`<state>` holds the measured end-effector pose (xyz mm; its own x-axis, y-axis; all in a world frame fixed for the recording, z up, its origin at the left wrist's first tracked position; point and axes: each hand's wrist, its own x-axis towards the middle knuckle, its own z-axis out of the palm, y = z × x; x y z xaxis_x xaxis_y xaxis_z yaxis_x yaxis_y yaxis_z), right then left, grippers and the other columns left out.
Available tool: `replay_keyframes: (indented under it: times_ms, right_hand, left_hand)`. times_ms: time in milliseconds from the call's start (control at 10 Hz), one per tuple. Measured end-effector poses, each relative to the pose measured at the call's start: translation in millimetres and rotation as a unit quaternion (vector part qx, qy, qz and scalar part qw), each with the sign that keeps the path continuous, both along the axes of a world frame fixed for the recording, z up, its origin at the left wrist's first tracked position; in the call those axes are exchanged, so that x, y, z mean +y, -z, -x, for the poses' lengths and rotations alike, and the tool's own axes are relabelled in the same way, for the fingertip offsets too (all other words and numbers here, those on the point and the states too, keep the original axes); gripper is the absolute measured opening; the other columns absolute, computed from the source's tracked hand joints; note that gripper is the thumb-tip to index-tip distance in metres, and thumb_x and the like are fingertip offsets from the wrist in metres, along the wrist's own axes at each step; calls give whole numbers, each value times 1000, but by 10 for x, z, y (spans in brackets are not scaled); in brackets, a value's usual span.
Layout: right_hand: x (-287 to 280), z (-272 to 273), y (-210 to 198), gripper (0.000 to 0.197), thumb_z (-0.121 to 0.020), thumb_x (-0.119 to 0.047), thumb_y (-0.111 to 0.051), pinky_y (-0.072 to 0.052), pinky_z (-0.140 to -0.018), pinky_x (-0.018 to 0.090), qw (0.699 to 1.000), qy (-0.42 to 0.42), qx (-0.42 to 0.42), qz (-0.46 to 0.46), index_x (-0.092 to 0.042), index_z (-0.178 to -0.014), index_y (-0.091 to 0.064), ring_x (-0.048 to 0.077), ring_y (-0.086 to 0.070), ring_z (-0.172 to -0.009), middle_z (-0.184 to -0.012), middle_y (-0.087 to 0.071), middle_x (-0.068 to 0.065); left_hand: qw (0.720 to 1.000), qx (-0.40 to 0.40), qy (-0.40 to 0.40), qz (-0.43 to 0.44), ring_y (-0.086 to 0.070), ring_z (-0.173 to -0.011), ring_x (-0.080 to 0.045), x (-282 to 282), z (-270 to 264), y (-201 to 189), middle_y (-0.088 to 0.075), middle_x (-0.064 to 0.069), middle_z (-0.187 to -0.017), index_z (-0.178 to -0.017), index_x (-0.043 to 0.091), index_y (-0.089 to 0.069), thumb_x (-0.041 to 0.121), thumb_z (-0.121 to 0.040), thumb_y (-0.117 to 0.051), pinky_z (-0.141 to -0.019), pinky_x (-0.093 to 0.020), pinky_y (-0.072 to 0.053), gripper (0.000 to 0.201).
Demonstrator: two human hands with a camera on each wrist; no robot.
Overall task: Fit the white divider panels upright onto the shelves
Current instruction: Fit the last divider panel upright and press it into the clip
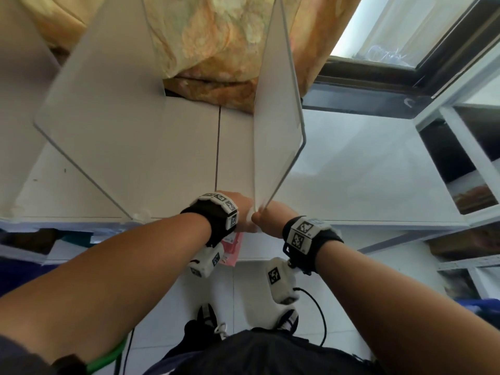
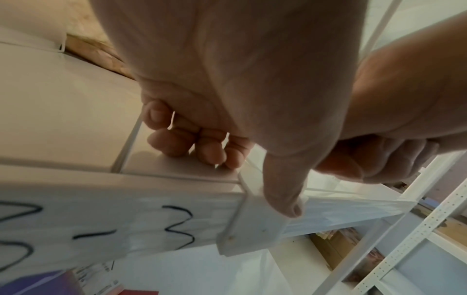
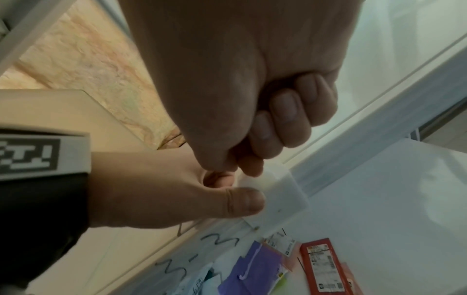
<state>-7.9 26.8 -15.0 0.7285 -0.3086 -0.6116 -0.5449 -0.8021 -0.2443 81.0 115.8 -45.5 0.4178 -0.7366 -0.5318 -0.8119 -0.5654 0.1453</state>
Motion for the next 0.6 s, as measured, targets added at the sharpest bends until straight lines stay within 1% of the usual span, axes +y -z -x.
replay_keyframes:
  times_ms: [100,200,300,400,500,600]
  right_hand:
    - [16,94,-27,32,-92,-34,-47,-45,-70,30,999,8,-12,-32,-7,-92,-65,27,-61,-84,-95,-66,11]
    - [-40,212,-94,23,-89,-27,-56,-42,-71,28,999,-48,23,-6,-10,-100,-66,21,-56,-81,-103,-67,8]
    - [-78,207,-171,23,-86,-25,-61,-46,-75,30,996,-77,25,42,-12,-105,-64,22,-56,-85,-107,-67,6]
    - [-29,62,-166,33,-86,-40,-55,-46,-76,31,999,-47,14,18,-12,-101,-64,24,-57,-88,-107,-67,6]
    - [5,-11,-94,37,-92,-37,-41,-43,-78,32,1000,-5,4,-5,-8,-105,-61,29,-58,-97,-115,-64,12]
    - [47,25,-92,33,-97,-24,-41,-44,-80,33,1000,20,-2,-11,-3,-112,-61,33,-60,-105,-114,-62,17]
  left_hand:
    - [1000,7,-13,26,-63,-67,-21,75,43,-72,-66,0,-78,-86,21,-62,69,-72,-50,-70,-34,-54,51]
    - [999,6,-3,39,-59,-73,-23,168,26,-59,-61,0,-85,-91,19,-54,74,-76,-48,-69,-33,-49,57]
    - [999,-9,11,44,-55,-73,-23,191,25,-80,-53,1,-83,-92,23,-48,80,-75,-41,-67,-34,-45,60]
    - [998,-24,13,53,-58,-74,-24,157,55,-104,-61,-1,-88,-95,20,-54,68,-77,-48,-67,-32,-47,51]
    - [998,-30,1,58,-59,-71,-23,145,73,-55,-63,-1,-87,-90,21,-54,68,-74,-43,-66,-32,-48,50]
    - [997,-50,-5,63,-59,-70,-24,135,78,11,-62,0,-85,-88,25,-51,73,-75,-42,-63,-32,-45,50]
